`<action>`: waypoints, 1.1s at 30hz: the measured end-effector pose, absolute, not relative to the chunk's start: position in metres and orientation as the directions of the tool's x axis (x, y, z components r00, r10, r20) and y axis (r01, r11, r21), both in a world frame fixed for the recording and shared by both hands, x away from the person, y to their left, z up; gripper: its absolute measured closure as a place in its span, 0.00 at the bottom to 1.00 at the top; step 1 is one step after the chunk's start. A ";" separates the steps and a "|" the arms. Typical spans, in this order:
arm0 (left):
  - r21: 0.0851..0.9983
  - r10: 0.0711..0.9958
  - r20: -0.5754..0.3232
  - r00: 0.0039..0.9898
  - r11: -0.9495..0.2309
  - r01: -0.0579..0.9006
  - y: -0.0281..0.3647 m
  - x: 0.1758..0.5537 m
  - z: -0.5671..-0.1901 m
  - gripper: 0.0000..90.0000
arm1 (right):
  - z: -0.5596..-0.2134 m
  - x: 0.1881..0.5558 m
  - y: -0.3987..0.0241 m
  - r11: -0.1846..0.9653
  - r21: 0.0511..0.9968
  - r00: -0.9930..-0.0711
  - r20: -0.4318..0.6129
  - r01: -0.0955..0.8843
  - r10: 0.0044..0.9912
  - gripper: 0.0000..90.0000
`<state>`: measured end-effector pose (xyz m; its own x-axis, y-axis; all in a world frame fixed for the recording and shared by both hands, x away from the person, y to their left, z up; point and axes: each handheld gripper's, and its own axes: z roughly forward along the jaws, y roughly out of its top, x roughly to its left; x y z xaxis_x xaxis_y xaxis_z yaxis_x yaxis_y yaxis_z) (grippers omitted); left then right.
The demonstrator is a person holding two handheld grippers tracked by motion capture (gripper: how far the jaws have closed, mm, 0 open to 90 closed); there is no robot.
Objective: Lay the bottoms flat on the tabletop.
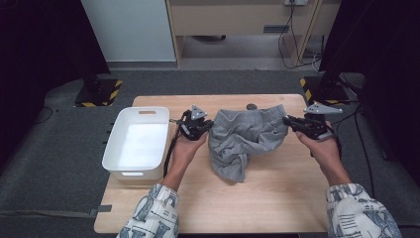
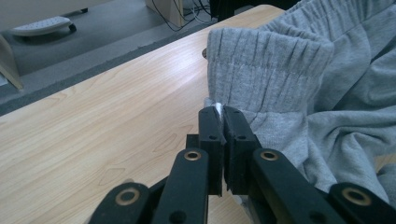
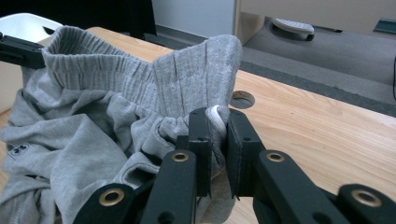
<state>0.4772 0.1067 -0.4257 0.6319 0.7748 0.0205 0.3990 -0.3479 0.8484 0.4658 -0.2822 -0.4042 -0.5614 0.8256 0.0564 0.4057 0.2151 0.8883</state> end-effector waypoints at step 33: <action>0.894 0.772 0.035 0.634 -0.308 0.326 0.132 0.461 -0.385 0.97 | -0.376 0.455 -0.273 0.183 0.925 -0.592 0.054 0.334 0.804 0.91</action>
<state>0.4608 0.1325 -0.3847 0.6345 0.7721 0.0352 0.3258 -0.3084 0.8937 0.4547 -0.2726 -0.3760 -0.5919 0.8042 0.0540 0.3336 0.1834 0.9247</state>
